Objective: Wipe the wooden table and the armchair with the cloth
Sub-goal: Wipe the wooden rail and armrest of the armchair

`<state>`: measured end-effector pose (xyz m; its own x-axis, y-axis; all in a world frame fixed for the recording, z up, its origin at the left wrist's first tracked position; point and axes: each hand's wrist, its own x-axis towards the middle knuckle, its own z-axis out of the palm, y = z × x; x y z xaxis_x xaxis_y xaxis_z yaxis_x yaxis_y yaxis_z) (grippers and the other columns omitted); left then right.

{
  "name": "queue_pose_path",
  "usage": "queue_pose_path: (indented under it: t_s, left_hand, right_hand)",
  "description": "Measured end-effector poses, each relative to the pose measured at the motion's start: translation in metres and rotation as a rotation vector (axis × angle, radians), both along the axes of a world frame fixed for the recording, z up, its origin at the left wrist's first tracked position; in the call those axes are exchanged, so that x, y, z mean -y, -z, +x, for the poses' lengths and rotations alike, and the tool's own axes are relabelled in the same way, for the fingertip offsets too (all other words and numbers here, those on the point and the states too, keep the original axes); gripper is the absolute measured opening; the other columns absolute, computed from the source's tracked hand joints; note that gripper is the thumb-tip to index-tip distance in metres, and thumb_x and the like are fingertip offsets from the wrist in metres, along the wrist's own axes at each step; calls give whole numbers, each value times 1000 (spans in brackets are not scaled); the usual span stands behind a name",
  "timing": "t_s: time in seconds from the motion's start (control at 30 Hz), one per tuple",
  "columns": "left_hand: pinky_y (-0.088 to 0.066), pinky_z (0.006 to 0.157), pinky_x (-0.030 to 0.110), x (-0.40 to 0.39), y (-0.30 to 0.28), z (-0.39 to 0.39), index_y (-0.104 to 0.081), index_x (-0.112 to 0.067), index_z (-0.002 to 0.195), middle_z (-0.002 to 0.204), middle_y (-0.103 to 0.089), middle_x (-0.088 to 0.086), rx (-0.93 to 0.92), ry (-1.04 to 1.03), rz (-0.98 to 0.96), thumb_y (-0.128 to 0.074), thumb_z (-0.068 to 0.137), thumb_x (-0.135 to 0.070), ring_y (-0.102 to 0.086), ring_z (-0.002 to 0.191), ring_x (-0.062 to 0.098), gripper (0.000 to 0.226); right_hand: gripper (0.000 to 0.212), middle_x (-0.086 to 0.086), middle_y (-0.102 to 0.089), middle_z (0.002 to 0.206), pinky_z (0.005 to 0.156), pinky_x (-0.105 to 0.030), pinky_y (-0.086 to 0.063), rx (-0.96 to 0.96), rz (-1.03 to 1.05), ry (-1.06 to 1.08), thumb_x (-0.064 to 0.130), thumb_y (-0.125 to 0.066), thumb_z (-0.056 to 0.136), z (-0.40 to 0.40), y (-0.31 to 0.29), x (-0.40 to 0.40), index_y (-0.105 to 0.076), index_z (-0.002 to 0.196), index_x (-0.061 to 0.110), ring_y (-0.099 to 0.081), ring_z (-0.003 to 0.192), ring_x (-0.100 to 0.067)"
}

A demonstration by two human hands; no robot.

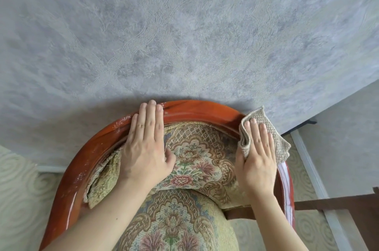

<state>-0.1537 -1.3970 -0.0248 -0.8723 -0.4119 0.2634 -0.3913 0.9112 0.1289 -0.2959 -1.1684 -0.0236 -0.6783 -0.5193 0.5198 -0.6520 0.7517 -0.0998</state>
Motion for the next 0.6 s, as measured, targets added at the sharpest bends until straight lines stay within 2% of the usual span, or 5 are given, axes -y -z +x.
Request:
queue_pose_path:
  t_s: [0.1, 0.23, 0.33, 0.43, 0.6]
  left_hand:
    - [-8, 127, 49, -1, 0, 0, 1, 7, 157, 167, 4, 27, -6, -3, 29, -63, 80, -37, 2, 156, 37, 110]
    - [-8, 127, 49, 0, -1, 0, 0, 7, 157, 167, 4, 27, -14, 6, 37, -62, 78, -37, 2, 156, 37, 110]
    - [-10, 127, 50, 0, -1, 1, 2, 6, 157, 167, 4, 26, -5, 12, 43, -66, 76, -41, 2, 156, 37, 115]
    - [-13, 126, 51, -3, -3, 0, -1, 6, 157, 166, 0, 27, 9, 10, 53, -69, 71, -42, 0, 156, 38, 120]
    - [-14, 127, 47, -2, -10, 5, 0, 3, 158, 167, 2, 25, 19, -1, 70, -65, 77, -44, 0, 157, 34, 114]
  right_hand:
    - [52, -10, -32, 158, 120, -53, -19, 53, -131, 30, 27, -32, 103, 6, 2, 17, -30, 152, 10, -18, 151, -29]
    - [52, -10, -29, 159, 121, -55, -11, 121, -235, 41, 23, -37, 101, 15, 0, 52, -37, 150, 8, -13, 151, -30]
    - [52, -10, -30, 159, 122, -54, -9, 101, -189, -89, 25, -36, 102, 21, -7, 86, -34, 152, 10, -13, 152, -29]
    - [54, -7, -32, 159, 122, -53, -9, 109, -132, -208, 36, -21, 105, 31, -12, 117, -34, 152, 11, -13, 152, -30]
    - [56, -3, -29, 161, 123, -47, -12, 67, -33, -295, 38, -21, 104, 22, -16, 105, -33, 153, 13, -14, 152, -24]
